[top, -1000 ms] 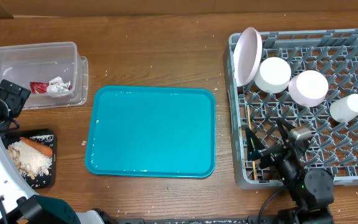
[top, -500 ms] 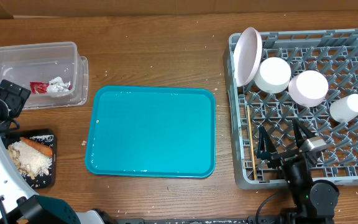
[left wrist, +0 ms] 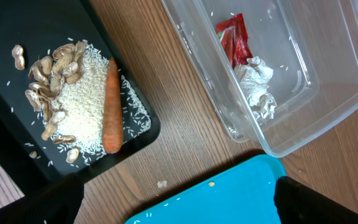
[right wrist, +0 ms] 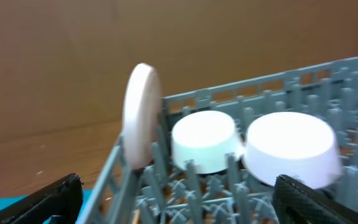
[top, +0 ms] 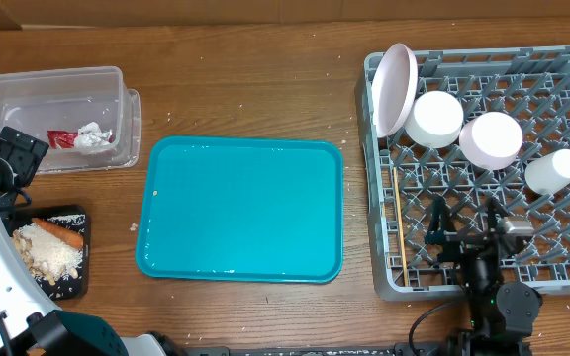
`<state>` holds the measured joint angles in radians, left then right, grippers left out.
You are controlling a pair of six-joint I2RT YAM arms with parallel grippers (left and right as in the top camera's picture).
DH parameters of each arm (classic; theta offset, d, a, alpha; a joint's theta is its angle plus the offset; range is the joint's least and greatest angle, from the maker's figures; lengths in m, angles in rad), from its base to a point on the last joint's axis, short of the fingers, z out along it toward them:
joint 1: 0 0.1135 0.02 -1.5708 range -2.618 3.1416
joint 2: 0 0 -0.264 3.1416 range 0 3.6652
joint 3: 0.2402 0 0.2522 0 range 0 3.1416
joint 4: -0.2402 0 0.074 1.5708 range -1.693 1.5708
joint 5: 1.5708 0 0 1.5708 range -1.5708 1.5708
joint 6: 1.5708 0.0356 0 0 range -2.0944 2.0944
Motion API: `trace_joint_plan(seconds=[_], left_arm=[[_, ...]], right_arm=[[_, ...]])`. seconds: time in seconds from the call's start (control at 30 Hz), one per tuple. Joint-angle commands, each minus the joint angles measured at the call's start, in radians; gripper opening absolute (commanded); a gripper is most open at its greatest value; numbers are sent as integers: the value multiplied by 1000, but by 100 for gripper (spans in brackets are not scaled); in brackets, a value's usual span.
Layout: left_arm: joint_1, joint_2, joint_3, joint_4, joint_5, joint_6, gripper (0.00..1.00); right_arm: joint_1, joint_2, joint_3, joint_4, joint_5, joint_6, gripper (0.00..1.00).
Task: Sort waste into correct bins and load items into the dishwasher
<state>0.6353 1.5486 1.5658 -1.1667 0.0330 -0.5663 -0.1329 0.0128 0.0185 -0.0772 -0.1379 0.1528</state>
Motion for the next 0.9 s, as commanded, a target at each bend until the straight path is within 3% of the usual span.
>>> trace_joint_plan(seconds=[0.0, 0.87], left_arm=[[-1, 2, 5, 0, -7, 9, 100], [-1, 2, 5, 0, -7, 9, 100]], right_arm=[[-29, -10, -11, 3, 47, -5, 100], [-37, -10, -11, 2, 47, -4, 100]])
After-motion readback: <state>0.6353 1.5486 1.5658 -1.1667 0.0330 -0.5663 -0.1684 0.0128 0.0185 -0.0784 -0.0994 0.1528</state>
